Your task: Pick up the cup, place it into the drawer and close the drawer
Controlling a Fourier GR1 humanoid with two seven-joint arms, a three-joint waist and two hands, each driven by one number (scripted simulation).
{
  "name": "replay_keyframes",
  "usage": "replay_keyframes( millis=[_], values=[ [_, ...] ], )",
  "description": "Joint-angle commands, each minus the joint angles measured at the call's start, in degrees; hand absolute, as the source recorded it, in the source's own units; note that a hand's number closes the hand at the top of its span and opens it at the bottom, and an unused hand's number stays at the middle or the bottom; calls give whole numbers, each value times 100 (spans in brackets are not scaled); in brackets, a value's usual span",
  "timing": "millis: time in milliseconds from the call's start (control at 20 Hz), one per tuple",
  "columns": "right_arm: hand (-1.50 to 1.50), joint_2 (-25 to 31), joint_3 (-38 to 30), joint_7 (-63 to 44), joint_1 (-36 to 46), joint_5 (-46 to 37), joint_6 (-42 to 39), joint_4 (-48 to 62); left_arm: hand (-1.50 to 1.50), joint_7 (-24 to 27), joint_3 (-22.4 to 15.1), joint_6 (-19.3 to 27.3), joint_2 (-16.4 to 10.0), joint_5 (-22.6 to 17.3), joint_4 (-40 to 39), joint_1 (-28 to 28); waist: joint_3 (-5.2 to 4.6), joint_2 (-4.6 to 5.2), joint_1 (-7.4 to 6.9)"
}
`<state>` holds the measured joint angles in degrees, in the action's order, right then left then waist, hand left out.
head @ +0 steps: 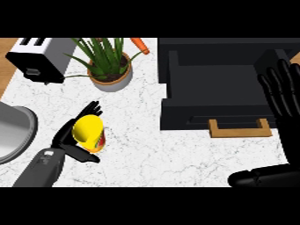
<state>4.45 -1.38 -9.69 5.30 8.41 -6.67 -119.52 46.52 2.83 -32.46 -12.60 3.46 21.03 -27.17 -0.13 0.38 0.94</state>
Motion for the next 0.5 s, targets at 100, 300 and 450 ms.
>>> replay_keyframes(
  millis=[100, 300, 450],
  values=[
    [-150, -49, 39, 76, 50, -17, -2, 115, -150, 499, -50, -1414, 14, -222, -15, 27, 1, -7, -19],
    [-150, 153, -195, -81, 168, 159, -83, 48, 150, 655, -110, -1459, 177, -304, 53, 29, -8, 10, 30],
    [-150, 90, -136, -10, 40, 76, -46, -1, 150, 881, -191, -1393, 211, -337, 360, 182, -3, -13, -23]
  ],
)
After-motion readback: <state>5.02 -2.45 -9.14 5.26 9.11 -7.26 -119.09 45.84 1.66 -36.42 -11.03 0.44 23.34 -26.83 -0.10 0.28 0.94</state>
